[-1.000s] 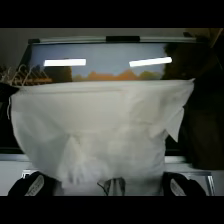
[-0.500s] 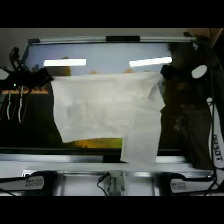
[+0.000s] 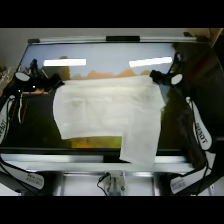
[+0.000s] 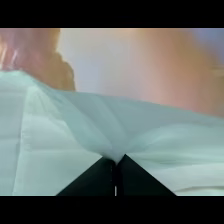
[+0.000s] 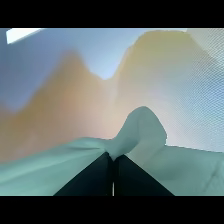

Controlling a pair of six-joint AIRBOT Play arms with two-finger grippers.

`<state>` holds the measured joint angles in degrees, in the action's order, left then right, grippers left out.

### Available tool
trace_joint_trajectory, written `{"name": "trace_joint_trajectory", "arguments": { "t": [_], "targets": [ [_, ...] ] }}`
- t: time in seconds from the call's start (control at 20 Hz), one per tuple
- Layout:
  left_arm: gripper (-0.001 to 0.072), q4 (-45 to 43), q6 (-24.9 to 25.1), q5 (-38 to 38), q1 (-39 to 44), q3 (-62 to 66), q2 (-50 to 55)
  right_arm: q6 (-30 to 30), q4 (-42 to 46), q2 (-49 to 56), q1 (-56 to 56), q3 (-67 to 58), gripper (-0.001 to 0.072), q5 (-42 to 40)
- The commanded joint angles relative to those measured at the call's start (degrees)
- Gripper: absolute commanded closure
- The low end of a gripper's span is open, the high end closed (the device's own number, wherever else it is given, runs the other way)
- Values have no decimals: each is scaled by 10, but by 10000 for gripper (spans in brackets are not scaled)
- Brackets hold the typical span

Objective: Fold the shirts.

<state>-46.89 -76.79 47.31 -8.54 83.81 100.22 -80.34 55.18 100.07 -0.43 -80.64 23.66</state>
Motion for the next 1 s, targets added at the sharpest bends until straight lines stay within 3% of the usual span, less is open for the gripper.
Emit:
{"name": "trace_joint_trajectory", "arguments": {
  "t": [0.0, 0.15, 0.3, 0.55, 0.95],
  "targets": [
    [682, 4, 64, 92, -9, 12, -1, 5, 21, -16, -13, -1, 648, 58],
    [681, -21, 63, 202, -23, 13, -12, 4, 70, -45, -32, -1, 649, 178],
    [681, -67, 14, 241, -18, -11, -8, 0, 79, -39, -29, 4, 648, 291],
    [682, -67, 0, 239, -18, -58, -8, -65, 130, -19, -17, 7, 649, 305],
    [681, -66, 0, 244, -26, -59, -9, -80, 144, -11, -20, 7, 648, 318]
  ]
}}
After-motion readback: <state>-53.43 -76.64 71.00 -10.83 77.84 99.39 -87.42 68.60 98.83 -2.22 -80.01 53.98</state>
